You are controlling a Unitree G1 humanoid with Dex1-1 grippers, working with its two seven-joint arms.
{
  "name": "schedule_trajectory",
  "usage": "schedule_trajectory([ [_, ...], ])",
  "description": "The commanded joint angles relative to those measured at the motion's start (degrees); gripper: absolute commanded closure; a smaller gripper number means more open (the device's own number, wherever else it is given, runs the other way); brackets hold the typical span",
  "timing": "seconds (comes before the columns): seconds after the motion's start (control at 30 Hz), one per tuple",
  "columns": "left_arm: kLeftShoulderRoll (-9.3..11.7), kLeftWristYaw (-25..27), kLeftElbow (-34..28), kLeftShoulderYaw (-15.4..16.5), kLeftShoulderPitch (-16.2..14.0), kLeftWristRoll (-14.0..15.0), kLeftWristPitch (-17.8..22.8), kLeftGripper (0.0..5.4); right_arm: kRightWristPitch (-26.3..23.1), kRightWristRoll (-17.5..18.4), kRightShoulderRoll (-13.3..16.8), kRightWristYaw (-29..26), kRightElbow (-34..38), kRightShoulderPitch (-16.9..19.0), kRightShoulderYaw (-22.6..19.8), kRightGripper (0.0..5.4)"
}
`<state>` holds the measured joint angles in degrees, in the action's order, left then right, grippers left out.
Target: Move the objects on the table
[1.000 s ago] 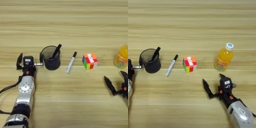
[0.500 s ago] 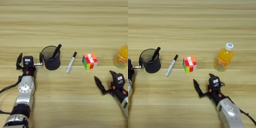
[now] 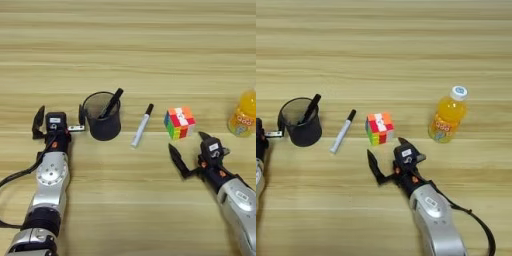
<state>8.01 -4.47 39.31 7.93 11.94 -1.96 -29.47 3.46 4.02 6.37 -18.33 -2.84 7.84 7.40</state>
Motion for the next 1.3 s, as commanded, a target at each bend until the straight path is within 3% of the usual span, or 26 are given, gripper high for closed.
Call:
schedule_trajectory([
  [0.03, 0.23, -0.15, -0.46, -0.21, -0.09, -0.22, 0.67, 0.0, 0.76, -0.89, -1.95, 3.11, -3.97, -2.55, -0.81, 0.04],
  [0.47, 0.1, -0.33, -1.04, -0.2, -0.41, -0.24, 0.78, 0.0, 3.8, -4.07, -5.53, 5.78, -12.54, -10.21, 1.54, 0.04],
  [0.7, 0.12, -0.33, -1.06, -0.21, -0.4, -0.23, 0.84, 0.0, 5.09, -4.9, -6.8, 8.22, -16.14, -11.66, 1.02, 0.04],
  [0.97, 0.05, -0.39, -0.99, -0.24, -0.32, -0.26, 0.86, 0.0, 6.51, -5.3, -6.58, 9.56, -16.3, -11.27, 0.36, 0.84],
  [1.3, -0.05, -0.41, -0.85, -0.38, -0.17, -0.31, 0.86, 0.0, 5.64, -4.37, -3.59, 9.91, -11.8, -8.19, -3.27, 2.0],
])
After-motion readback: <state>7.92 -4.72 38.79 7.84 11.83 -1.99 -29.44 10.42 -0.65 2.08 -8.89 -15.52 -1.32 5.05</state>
